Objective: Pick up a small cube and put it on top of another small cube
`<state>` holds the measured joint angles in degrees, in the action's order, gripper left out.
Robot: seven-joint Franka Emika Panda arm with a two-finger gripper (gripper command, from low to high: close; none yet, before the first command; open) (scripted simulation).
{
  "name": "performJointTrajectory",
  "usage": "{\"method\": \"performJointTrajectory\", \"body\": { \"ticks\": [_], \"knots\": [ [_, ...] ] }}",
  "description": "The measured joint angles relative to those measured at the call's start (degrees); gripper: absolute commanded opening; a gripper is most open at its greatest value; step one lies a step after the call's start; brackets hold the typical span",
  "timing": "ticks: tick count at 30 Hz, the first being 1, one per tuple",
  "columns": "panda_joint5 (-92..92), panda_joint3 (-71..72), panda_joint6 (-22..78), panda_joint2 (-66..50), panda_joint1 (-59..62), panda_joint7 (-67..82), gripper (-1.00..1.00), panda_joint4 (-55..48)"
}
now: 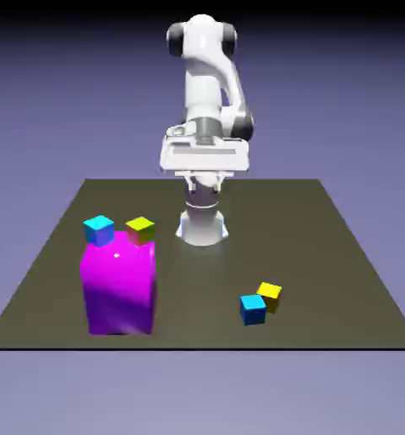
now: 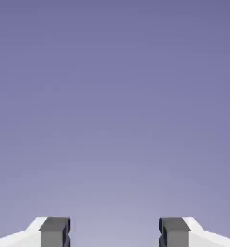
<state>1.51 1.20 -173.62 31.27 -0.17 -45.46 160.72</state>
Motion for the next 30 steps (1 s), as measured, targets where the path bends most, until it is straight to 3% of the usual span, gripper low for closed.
{"method": "performJointTrajectory", "body": {
  "ticks": [30],
  "knots": [
    [37.6, 29.9, 9.7, -34.5, 12.7, -74.8, 0.0, -7.0]
  ]
}}
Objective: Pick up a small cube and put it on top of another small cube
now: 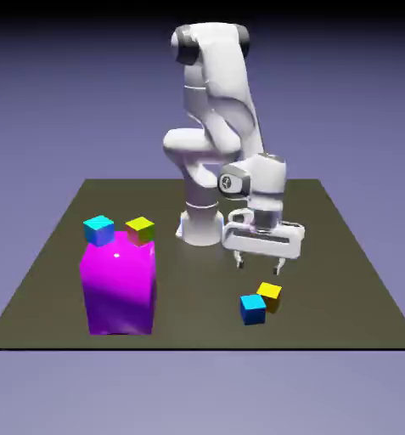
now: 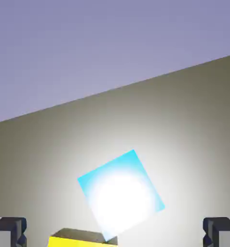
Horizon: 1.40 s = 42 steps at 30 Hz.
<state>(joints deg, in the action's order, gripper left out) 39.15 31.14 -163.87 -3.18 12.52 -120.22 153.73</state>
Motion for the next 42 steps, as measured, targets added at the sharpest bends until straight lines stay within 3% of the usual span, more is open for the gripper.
{"method": "performJointTrajectory", "body": {
  "ticks": [7, 17, 18, 32, 42],
  "knots": [
    [7.1, 5.6, 1.8, -6.5, 2.6, -14.1, 0.0, -1.3],
    [32.0, -6.2, 0.7, -20.2, -5.2, -33.6, 0.0, -8.7],
    [34.2, -7.2, 0.6, -21.5, -5.9, -35.3, -1.0, -9.4],
    [7.1, 5.6, 1.8, -6.5, 2.6, -14.1, -1.0, -1.3],
    [-17.3, -6.5, 23.8, 14.3, 12.7, 5.5, -1.0, -6.4]
  ]
}}
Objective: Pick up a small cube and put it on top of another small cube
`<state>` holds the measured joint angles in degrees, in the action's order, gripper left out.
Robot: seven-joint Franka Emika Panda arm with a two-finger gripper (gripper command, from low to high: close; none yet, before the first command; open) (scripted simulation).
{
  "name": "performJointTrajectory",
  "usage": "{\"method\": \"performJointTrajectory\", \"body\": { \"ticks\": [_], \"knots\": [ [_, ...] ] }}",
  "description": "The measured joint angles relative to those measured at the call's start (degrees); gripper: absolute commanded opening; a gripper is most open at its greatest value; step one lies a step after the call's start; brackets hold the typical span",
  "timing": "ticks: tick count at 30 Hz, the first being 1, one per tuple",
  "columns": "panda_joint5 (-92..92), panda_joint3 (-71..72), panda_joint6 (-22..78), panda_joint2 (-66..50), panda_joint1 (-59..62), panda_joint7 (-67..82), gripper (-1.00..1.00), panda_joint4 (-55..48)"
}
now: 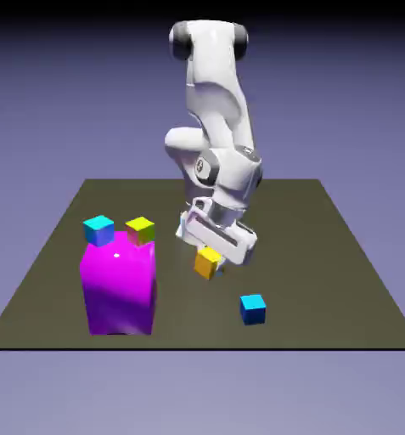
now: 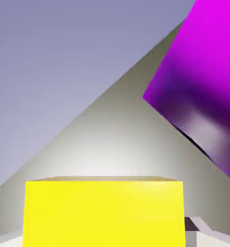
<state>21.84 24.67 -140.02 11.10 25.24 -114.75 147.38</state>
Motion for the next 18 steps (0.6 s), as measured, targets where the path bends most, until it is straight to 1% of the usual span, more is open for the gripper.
{"method": "performJointTrajectory", "body": {
  "ticks": [8, 9, 10, 14, 15, 17, 18],
  "knots": [
    [-19.5, -9.7, 17.7, 16.6, 8.1, 15.6, -1.0, -4.0],
    [-20.7, -10.3, 18.7, 17.6, 8.6, 16.5, -1.0, -4.3],
    [-20.7, -10.3, 18.7, 17.6, 8.6, 16.5, -1.0, -4.3],
    [-19.4, -9.5, 8.8, 12.8, 9.5, 15.3, -1.0, 0.9],
    [-19.1, -9.4, 7.1, 12.0, 9.7, 15.1, 1.0, 1.8],
    [-19.0, -9.4, 7.1, 12.0, 9.7, 15.0, 1.0, 1.8],
    [-19.4, -9.6, 9.6, 13.2, 9.4, 15.3, 1.0, 0.5]
  ]
}}
